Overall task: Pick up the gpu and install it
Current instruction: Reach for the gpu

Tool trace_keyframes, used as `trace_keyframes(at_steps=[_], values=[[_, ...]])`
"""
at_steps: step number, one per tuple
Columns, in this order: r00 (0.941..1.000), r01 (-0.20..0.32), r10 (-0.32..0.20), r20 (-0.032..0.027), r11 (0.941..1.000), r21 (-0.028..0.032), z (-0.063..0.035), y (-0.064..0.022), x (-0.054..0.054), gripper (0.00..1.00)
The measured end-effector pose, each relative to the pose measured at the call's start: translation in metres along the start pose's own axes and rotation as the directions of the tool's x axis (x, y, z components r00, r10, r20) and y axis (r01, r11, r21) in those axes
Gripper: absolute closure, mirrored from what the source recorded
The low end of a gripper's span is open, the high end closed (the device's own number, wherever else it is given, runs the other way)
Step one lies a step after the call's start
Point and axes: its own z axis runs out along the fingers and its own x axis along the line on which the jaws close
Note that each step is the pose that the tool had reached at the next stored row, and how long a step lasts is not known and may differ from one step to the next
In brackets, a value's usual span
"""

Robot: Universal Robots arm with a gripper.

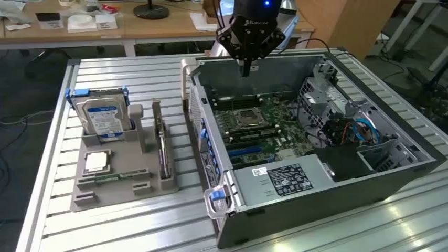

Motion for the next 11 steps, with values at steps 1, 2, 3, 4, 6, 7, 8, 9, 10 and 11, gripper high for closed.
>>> trace_keyframes(at_steps=[1,2,3,4,6,7,8,9,10,11], values=[[1.0000,0.000,0.000,-0.0001,1.0000,0.0000,0.0000,0.0000,0.0000,0.89],[1.0000,0.000,0.000,0.0000,1.0000,0.0000,0.0000,0.0000,0.0000,0.89],[1.0000,0.000,0.000,0.0000,1.0000,0.0000,0.0000,0.0000,0.0000,0.89],[1.0000,0.000,0.000,0.0000,1.0000,0.0000,0.0000,0.0000,0.0000,0.89],[1.0000,0.000,0.000,0.0000,1.0000,0.0000,0.0000,0.0000,0.0000,0.89],[1.0000,0.000,0.000,0.0000,1.0000,0.0000,0.0000,0.0000,0.0000,0.89],[1.0000,0.000,0.000,0.0000,1.0000,0.0000,0.0000,0.0000,0.0000,0.89],[1.0000,0.000,0.000,0.0000,1.0000,0.0000,0.0000,0.0000,0.0000,0.89],[1.0000,0.000,0.000,0.0000,1.0000,0.0000,0.0000,0.0000,0.0000,0.89],[1.0000,0.000,0.000,0.0000,1.0000,0.0000,0.0000,0.0000,0.0000,0.89]])
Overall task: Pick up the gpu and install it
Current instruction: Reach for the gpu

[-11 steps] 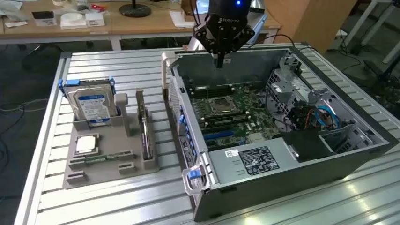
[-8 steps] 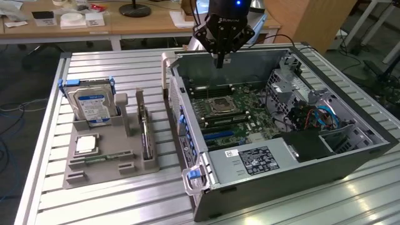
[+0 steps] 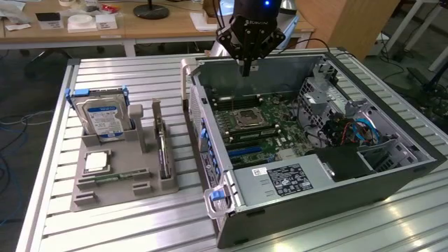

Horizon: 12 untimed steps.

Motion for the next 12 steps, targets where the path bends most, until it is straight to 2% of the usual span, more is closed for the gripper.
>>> trace_keyframes(at_steps=[12], values=[[1.0000,0.000,0.000,0.0000,1.0000,0.0000,-0.0002,-0.0008,0.014,0.89]])
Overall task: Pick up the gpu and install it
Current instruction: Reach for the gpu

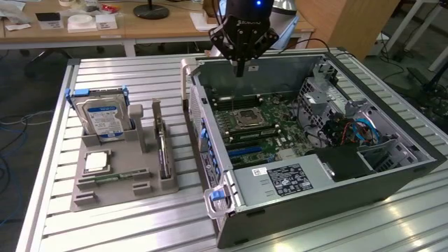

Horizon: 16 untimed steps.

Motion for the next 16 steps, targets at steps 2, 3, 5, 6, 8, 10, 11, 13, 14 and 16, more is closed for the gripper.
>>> trace_keyframes(at_steps=[2,3,5,6,8,10,11,13,14,16], values=[[1.0000,0.000,0.000,0.0001,1.0000,0.0000,0.0000,-0.0001,0.003,0.89],[1.0000,0.000,0.000,0.0000,1.0000,0.0000,-0.0001,-0.0002,0.004,0.89],[1.0000,0.000,0.000,0.0001,1.0000,0.0000,-0.0001,-0.0002,0.006,0.89],[1.0000,0.000,0.000,0.0001,1.0000,0.0000,-0.0001,-0.0003,0.008,0.89],[1.0000,0.000,0.000,0.0000,1.0000,0.0000,-0.0002,-0.0005,0.011,0.89],[1.0000,0.000,0.000,0.0001,1.0000,0.0000,-0.0002,-0.0007,0.014,0.89],[1.0000,0.000,0.000,0.0001,1.0000,0.0000,-0.0002,-0.0008,0.016,0.89],[1.0000,0.000,0.000,0.0000,1.0000,0.0000,-0.0002,-0.0009,0.020,0.89],[1.0000,0.000,0.000,0.0000,1.0000,0.0000,-0.0002,-0.0010,0.021,0.89],[1.0000,0.000,0.000,0.0000,1.0000,0.0000,-0.0002,-0.0012,0.024,0.89]])
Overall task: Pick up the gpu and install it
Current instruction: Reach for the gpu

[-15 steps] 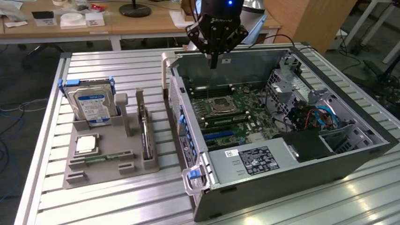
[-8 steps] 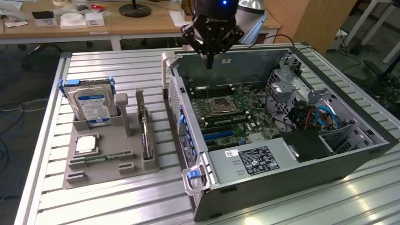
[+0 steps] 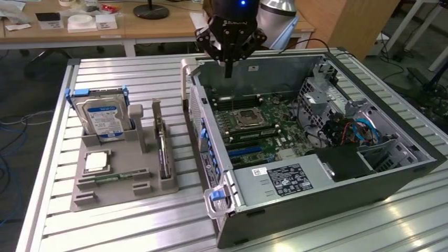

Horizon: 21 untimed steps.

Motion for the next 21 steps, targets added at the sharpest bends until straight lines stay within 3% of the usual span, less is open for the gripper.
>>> trace_keyframes(at_steps=[21], values=[[1.0000,0.000,0.000,0.0001,1.0000,0.0000,-0.0004,-0.0015,0.031,0.89]])
